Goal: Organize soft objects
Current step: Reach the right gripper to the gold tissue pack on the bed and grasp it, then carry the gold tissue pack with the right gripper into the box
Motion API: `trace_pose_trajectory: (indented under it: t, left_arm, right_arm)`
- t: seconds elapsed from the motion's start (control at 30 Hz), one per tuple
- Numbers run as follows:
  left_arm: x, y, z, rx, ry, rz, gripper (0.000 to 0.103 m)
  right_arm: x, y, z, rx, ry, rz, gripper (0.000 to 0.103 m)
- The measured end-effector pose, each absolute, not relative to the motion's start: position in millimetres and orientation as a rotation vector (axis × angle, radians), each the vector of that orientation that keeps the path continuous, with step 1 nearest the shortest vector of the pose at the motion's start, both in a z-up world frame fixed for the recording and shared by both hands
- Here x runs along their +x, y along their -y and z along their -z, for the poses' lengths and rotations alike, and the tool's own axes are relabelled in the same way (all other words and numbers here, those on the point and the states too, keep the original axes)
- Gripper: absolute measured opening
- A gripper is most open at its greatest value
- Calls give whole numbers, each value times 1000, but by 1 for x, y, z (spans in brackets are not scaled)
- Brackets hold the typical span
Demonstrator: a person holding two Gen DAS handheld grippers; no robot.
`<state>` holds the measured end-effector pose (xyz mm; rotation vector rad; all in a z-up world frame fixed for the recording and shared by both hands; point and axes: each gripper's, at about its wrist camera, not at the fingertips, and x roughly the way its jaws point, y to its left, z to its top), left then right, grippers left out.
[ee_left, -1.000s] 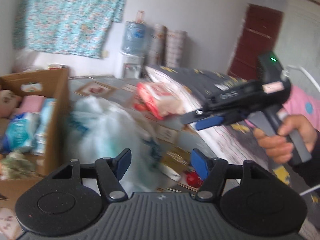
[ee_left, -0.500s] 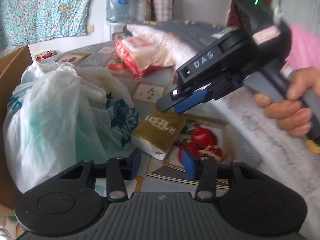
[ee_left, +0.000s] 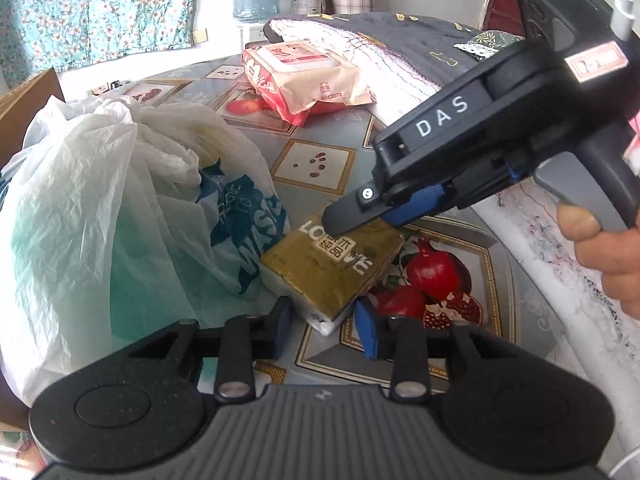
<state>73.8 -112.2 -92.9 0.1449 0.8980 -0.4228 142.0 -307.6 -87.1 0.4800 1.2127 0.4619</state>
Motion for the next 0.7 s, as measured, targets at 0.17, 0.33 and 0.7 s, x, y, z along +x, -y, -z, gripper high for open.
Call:
trace_pose_trajectory:
  t: [0.17, 0.33, 0.7]
  left_arm:
    - [60, 115, 76, 144, -857, 431, 35]
    - [37, 108, 47, 128, -770, 433, 35]
    - [2, 42, -21, 13, -598, 288, 35]
  right_arm:
    - [125, 312, 61, 471, -1164, -447, 34]
    - [106, 310, 18, 451, -1080, -448, 34]
    - [105, 225, -75, 318, -932, -631, 34]
